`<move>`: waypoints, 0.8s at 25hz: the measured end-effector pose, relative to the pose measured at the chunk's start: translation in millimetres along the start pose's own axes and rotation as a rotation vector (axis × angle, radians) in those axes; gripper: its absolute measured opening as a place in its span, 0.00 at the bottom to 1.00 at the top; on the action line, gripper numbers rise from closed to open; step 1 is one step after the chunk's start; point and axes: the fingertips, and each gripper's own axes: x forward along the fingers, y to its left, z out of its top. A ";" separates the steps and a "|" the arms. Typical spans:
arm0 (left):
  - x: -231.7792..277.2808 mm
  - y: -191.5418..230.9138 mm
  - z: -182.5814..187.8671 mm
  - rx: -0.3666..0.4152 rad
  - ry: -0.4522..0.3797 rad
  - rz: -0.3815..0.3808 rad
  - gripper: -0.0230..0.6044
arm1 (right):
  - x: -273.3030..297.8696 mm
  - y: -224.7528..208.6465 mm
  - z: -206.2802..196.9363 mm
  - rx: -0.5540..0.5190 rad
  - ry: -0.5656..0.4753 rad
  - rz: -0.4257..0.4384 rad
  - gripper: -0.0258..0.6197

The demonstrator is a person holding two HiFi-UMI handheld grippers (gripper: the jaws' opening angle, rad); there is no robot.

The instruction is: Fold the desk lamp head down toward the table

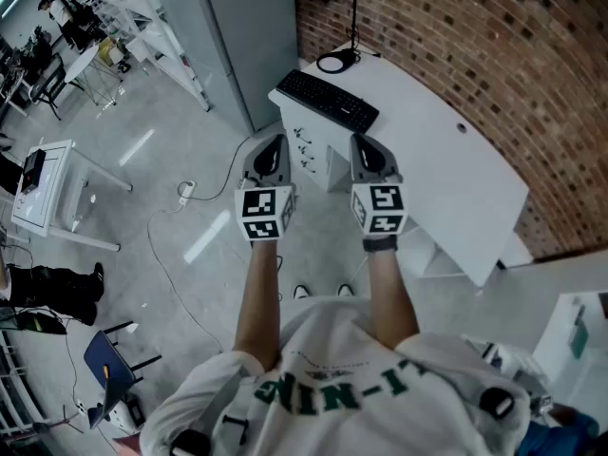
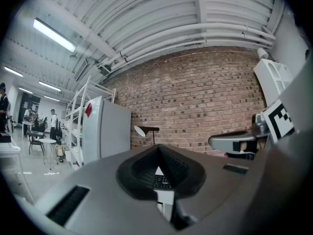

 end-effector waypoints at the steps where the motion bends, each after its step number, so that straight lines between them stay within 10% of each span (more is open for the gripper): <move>1: 0.3 5.6 1.3 -0.001 -0.009 0.001 0.04 | 3.3 2.5 1.1 0.003 -0.001 -0.004 0.04; 20: 24.9 90.1 -22.4 -0.053 -0.012 0.003 0.04 | 66.1 19.6 -23.6 0.071 0.041 -0.059 0.05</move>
